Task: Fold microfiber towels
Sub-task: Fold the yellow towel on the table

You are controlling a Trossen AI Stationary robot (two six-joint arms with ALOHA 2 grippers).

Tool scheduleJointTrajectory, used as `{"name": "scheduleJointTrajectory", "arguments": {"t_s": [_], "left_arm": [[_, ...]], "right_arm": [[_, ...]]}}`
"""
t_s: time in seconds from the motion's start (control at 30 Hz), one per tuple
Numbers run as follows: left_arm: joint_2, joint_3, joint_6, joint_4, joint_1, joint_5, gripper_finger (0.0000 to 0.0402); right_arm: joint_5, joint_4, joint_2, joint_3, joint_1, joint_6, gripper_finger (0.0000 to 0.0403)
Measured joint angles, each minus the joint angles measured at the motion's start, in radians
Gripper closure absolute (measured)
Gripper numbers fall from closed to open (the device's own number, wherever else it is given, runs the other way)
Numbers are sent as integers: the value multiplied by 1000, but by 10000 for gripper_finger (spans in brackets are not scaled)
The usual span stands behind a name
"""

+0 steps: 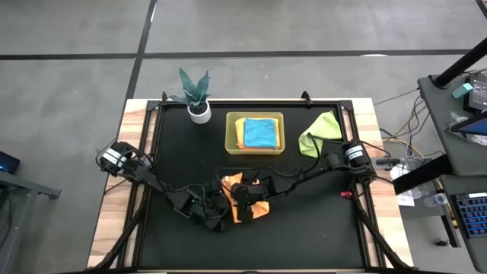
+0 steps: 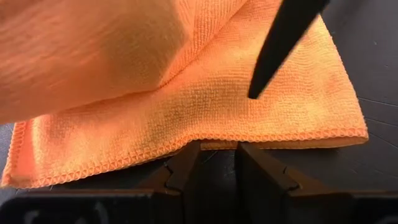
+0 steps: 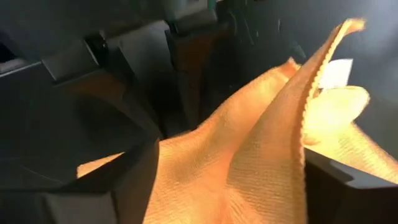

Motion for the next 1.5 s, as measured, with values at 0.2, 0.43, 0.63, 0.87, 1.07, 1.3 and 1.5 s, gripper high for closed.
{"name": "scheduleJointTrajectory", "arguments": {"t_s": [0.2,0.43,0.63,0.87,1.07,1.3,1.5], "left_arm": [[0,0,0,0,0,0,309],[0,0,0,0,0,0,309],[0,0,-1,0,0,0,309],[0,0,-1,9,0,0,309],[0,-1,-1,22,0,-3,309],[0,-1,-1,25,1,-3,309],[0,-1,-1,27,3,-2,309]], "right_arm": [[5,-112,-2,64,-1,-24,69],[5,-223,-8,117,-1,-47,49],[32,-355,-67,127,-1,-102,50],[65,-433,-279,-85,-4,-146,50],[25,-101,-460,-391,-38,-74,51],[5,243,-461,-623,-77,21,51],[5,473,-388,-694,-77,70,61]]}}
